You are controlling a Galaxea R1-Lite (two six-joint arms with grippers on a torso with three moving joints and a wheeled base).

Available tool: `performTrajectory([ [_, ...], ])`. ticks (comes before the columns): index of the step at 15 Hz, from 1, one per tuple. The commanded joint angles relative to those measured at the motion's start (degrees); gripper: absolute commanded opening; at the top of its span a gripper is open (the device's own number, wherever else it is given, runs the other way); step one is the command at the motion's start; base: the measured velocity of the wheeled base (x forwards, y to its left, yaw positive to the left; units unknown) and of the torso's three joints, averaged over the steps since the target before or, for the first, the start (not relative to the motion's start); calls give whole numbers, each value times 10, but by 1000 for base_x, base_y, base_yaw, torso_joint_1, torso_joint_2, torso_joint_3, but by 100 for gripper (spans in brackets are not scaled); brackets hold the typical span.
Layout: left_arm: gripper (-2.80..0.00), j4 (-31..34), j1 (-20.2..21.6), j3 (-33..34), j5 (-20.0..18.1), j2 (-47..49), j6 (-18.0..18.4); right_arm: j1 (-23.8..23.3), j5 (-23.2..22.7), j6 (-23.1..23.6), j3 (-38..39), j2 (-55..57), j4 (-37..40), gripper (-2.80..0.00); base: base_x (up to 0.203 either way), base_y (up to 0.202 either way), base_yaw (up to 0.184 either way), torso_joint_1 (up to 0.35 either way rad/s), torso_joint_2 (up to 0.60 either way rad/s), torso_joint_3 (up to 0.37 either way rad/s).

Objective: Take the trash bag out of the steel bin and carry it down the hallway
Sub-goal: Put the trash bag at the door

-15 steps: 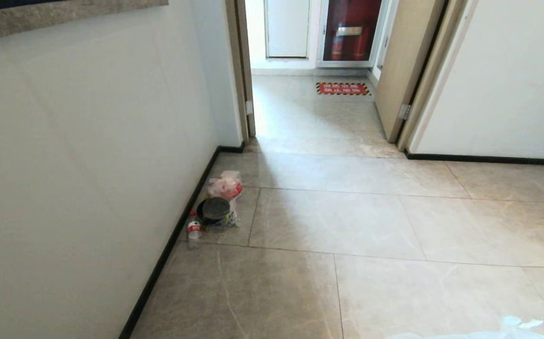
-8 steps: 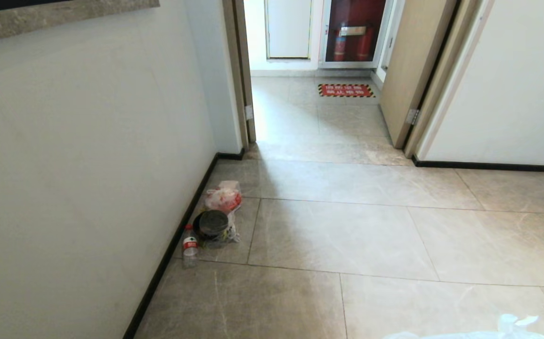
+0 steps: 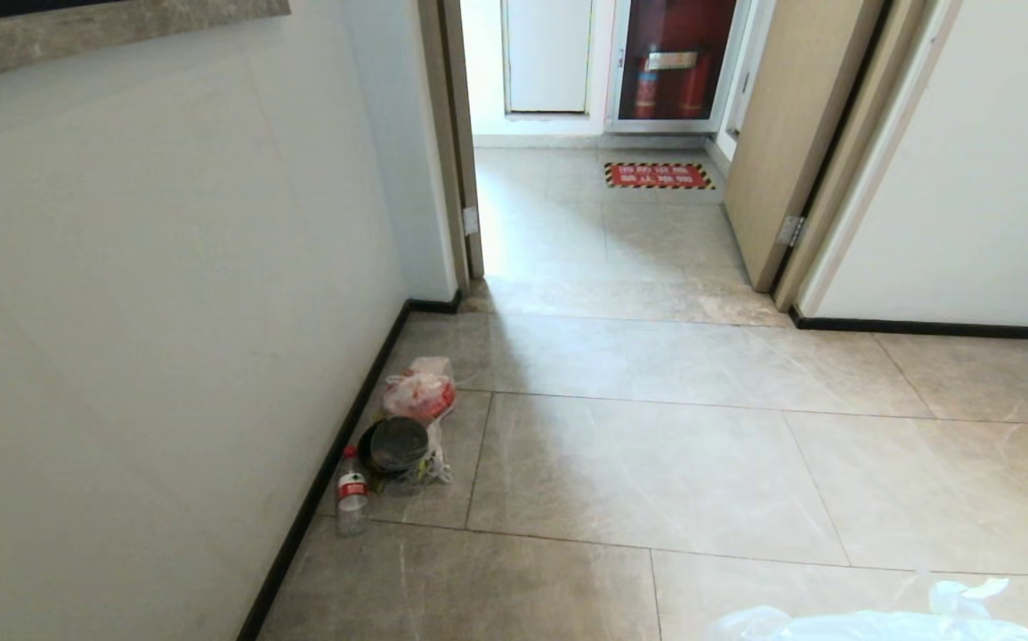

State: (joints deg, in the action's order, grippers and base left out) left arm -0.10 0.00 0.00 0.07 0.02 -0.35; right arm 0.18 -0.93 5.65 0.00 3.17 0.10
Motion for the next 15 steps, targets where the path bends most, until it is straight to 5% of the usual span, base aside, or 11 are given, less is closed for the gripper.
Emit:
performTrajectory([
  [1,-280,1,0,0,0,-1,0,0,0,1,0,1,0,-280,0,0,0,0,0,0],
  [12,-280,1,0,0,0,-1,-1,0,0,1,0,1,-1,-280,0,0,0,0,0,0],
  [15,-280,1,0,1,0,-1,-1,0,0,1,0,1,-1,-280,153,0,-2,2,0,2],
])
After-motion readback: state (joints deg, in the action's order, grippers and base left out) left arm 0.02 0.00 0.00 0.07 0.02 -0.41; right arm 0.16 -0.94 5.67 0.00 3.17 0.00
